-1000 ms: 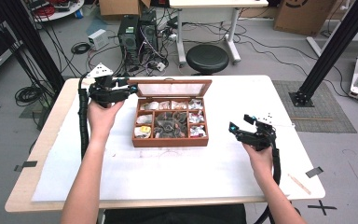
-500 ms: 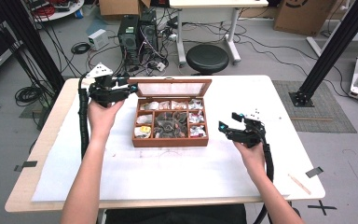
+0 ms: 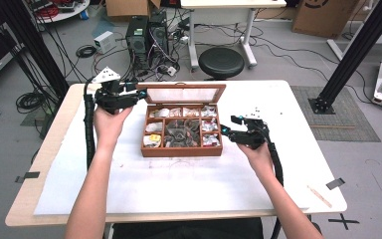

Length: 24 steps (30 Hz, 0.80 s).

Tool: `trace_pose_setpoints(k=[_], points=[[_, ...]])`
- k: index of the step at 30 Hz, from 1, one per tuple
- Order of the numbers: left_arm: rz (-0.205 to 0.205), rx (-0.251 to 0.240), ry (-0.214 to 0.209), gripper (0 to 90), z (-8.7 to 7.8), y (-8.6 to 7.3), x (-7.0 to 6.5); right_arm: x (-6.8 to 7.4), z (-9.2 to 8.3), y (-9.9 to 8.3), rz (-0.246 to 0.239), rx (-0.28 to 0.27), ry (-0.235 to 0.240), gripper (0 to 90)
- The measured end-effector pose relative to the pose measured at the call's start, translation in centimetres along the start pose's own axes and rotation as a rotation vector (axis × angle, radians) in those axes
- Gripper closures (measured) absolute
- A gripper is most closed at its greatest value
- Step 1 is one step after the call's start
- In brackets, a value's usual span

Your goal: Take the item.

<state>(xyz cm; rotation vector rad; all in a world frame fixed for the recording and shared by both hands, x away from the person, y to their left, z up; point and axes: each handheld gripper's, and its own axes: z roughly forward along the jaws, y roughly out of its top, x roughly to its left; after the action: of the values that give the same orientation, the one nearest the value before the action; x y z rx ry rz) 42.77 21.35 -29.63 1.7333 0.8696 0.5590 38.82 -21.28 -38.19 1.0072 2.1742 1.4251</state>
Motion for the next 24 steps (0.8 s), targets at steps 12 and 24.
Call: trace_pose_setpoints(k=[12,24], points=[[0.000,0.000,0.001,51.1,0.0,0.0,0.0,0.8,4.0,1.5,-0.020,0.070,0.042,52.4],[0.001,0.000,0.003,51.2,0.0,0.0,0.0,1.3,7.6,2.3,-0.029,0.163,0.072,64.0]])
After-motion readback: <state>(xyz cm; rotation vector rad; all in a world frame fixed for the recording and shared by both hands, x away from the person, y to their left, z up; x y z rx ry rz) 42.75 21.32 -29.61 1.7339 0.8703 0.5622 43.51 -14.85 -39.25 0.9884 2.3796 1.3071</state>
